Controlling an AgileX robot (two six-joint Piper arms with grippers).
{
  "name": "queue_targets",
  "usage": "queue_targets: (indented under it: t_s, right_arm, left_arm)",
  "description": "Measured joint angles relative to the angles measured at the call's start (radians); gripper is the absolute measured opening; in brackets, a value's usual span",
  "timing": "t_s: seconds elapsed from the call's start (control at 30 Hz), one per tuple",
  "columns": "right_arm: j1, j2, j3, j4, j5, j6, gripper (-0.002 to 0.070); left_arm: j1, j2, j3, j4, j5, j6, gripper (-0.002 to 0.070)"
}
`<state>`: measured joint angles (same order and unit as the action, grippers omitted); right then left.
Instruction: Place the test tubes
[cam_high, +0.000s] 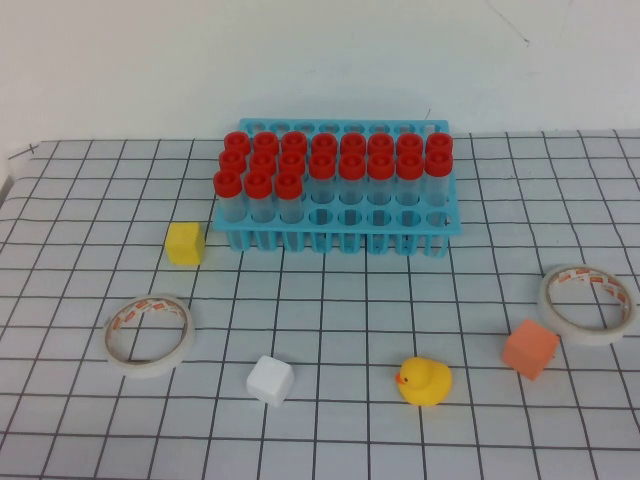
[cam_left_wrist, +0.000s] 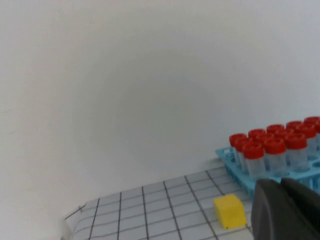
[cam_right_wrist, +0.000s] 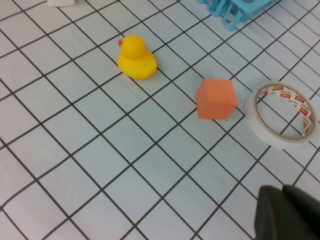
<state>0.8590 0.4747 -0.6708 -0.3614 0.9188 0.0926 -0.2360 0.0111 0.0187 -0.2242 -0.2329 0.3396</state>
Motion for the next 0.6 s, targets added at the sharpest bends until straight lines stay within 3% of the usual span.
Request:
queue_targets:
  t_s: [0.33,0.6]
  right_arm:
    - [0.0,0.0,0.0,0.0,0.002,0.0,-0.0001]
    - [0.0,0.0,0.0,0.0,0.002,0.0,-0.0001]
  left_arm:
    - [0.147,-0.021,0.0,-0.048,0.194,0.018,-0.0001]
    - [0.152,-0.023,0.0,-0.068,0.308,0.019,-0.0001]
